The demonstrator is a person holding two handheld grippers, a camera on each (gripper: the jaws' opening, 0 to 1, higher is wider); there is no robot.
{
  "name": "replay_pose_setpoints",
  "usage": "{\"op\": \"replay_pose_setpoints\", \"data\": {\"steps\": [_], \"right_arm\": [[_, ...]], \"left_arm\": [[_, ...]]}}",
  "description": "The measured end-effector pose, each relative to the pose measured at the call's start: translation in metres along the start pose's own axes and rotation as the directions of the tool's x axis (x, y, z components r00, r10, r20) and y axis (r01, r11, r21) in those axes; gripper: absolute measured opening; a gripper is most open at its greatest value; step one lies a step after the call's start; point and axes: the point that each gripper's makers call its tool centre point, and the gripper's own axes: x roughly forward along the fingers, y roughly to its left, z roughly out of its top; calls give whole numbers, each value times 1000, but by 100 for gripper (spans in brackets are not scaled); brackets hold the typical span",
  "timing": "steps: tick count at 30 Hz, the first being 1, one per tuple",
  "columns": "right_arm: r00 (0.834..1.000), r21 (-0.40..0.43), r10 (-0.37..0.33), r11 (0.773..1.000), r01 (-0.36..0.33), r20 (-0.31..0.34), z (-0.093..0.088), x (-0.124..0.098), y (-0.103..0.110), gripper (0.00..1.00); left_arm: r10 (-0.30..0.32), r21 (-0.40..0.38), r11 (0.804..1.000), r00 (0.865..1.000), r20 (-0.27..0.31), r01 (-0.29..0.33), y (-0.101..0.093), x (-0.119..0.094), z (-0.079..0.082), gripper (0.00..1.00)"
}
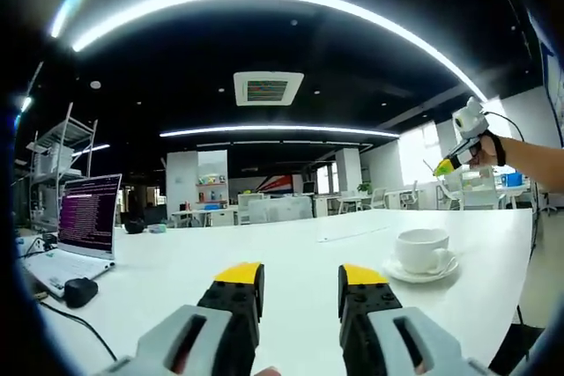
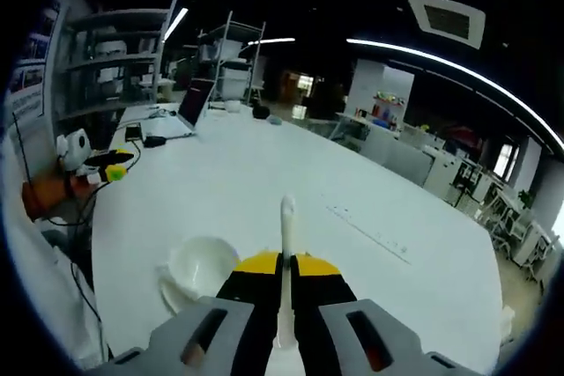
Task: Tidy tabletop coffee trays, cups and spoons，present forward
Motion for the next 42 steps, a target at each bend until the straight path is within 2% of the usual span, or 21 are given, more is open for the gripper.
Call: {"op": "replay_pose_setpoints", "data": {"steps": [4, 10, 17, 23, 29, 37, 42], "right_arm": [[998, 4, 12, 1000, -13, 59, 26, 11, 16, 5], [993, 18, 26, 999, -28, 116, 51, 28, 36, 5], [989, 49, 32, 998, -40, 143, 57, 50, 50, 5], [991, 95, 33, 994, -46, 130, 41, 70, 57, 5], [993, 134, 61, 988, -74, 103, 25, 85, 73, 5], [994, 174, 83, 980, -95, 75, -2, 98, 92, 5], [993, 198, 81, 976, -96, 83, -13, 101, 97, 5]], "left_arm": [[-19, 5, 1000, 1000, -8, 19, -5, -2, -1, 35], [-42, 15, 999, 999, -15, 43, -9, -5, -1, 35], [-59, 21, 998, 998, -12, 59, -14, -10, 3, 35], [-81, 28, 996, 996, -22, 81, -18, -13, 0, 35], [-95, 35, 995, 995, -25, 95, -21, -13, 1, 35], [-136, 42, 990, 990, -38, 138, -33, -16, -2, 35], [-145, 41, 988, 989, -42, 147, -34, -17, -3, 35]]}}
